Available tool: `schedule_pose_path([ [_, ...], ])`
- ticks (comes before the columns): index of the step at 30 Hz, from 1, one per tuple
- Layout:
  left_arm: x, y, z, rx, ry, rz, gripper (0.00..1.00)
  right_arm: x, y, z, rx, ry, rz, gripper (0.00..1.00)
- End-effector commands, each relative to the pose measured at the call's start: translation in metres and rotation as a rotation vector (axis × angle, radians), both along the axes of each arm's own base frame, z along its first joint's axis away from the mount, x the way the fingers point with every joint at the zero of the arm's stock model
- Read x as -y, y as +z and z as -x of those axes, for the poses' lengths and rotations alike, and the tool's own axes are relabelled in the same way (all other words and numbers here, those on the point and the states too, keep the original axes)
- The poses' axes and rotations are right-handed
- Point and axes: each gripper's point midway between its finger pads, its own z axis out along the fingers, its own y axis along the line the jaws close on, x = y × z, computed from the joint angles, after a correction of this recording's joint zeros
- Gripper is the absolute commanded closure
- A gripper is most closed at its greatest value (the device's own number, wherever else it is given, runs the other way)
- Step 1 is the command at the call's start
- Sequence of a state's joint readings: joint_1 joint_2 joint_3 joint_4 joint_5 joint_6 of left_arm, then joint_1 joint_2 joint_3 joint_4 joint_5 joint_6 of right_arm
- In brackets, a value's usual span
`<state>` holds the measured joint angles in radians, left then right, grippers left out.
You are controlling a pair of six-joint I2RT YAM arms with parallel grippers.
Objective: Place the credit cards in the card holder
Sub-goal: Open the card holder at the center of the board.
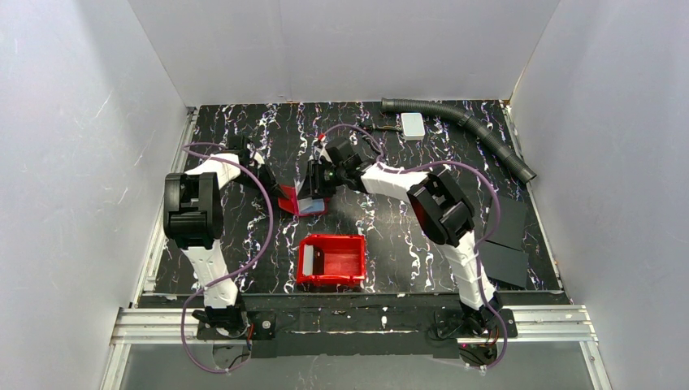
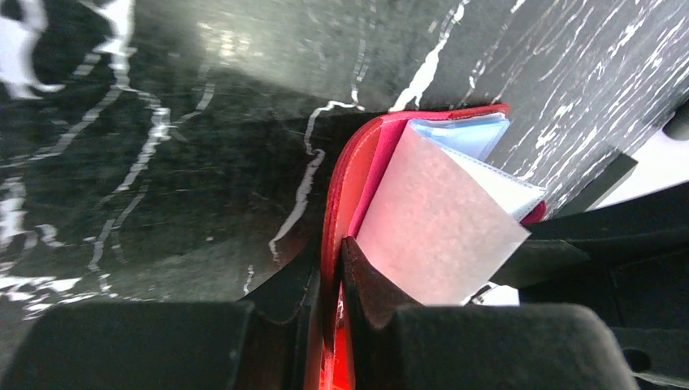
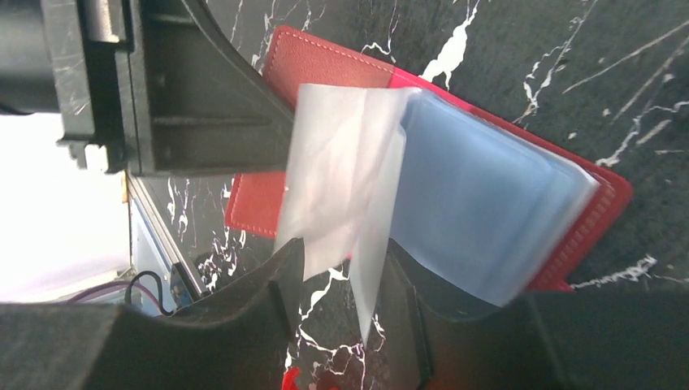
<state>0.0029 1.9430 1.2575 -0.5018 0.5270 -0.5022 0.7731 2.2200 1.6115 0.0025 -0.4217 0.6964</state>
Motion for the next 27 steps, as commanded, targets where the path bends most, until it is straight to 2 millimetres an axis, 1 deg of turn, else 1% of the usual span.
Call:
schedule_pose_path([
  [1,0.021,0.004,0.0,0.003,-0.044,0.042,0.98,-0.025,0.023,0.0,0.032,0.033,-0.082,0.53],
  [3,0.022,0.003,-0.001,0.001,-0.042,0.046,0.98,-0.028,0.027,0.0,0.041,0.038,-0.088,0.53],
  [9,0.024,0.004,-0.003,0.003,-0.04,0.062,0.98,-0.035,0.029,0.007,0.046,0.062,-0.104,0.49],
  [16,0.023,0.006,-0.003,0.009,-0.044,0.059,0.96,-0.037,0.021,0.006,0.052,0.065,-0.085,0.46],
  [21,0.023,0.006,-0.004,0.008,-0.048,0.057,0.93,-0.041,0.018,0.003,0.047,0.07,-0.088,0.45],
  [23,0.022,0.005,-0.005,0.005,-0.049,0.057,0.9,-0.042,0.016,0.002,0.049,0.064,-0.084,0.45],
  [25,0.02,0.004,-0.005,0.002,-0.05,0.049,0.86,-0.041,0.014,0.002,0.048,0.064,-0.08,0.45],
  [27,0.016,0.005,-0.006,0.004,-0.047,0.036,0.86,-0.041,0.013,0.002,0.053,0.074,-0.075,0.45],
])
